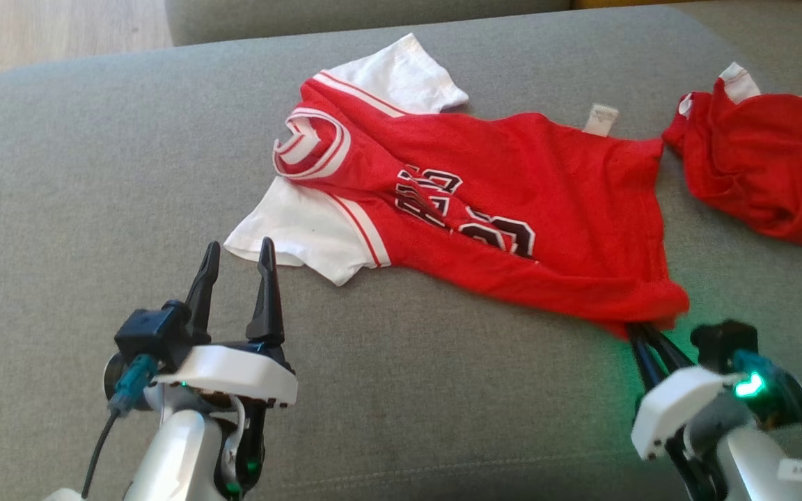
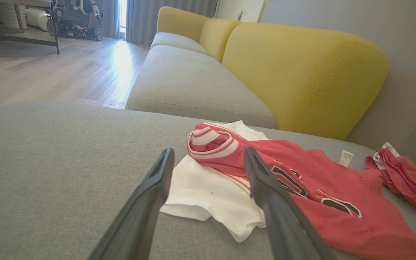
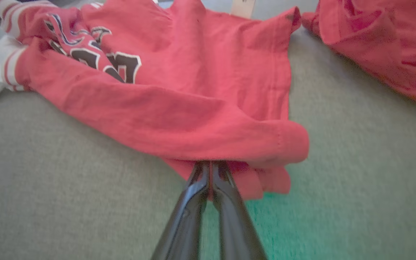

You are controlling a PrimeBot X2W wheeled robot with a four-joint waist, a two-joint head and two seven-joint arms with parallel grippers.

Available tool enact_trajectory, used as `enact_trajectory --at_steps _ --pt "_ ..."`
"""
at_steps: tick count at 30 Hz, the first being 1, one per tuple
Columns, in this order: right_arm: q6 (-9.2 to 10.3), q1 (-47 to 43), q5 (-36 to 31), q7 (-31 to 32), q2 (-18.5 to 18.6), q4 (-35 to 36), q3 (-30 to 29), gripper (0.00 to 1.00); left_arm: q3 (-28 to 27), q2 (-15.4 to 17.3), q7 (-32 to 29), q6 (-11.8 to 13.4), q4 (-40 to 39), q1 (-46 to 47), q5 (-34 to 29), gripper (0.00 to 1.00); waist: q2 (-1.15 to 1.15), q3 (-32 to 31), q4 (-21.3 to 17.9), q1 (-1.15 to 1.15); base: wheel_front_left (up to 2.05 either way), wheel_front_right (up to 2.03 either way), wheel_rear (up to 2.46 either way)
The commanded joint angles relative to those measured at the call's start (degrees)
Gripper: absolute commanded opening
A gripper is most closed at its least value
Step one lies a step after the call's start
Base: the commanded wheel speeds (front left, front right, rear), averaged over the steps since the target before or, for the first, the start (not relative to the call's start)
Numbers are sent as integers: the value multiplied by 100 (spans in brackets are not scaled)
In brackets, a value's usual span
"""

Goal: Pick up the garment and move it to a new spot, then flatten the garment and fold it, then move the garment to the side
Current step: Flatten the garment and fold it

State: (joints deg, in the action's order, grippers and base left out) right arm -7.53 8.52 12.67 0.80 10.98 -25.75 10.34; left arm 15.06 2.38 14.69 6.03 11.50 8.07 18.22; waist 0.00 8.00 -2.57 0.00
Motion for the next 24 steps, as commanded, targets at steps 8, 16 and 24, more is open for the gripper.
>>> enact_trajectory --at_steps 8,16,24 --pt "4 -257 -308 376 -68 793 -297 100 -191 50 31 -69 -126 72 22 100 0 -166 31 0 0 0 0" --pt "4 -205 -404 579 0 986 -287 100 -99 50 31 -62 -145 59 52 100 0 -173 276 0 0 0 0" --pt "4 -291 -253 398 -18 1292 -185 100 -152 50 31 -62 -150 -35 40 100 0 -195 393 0 0 0 0"
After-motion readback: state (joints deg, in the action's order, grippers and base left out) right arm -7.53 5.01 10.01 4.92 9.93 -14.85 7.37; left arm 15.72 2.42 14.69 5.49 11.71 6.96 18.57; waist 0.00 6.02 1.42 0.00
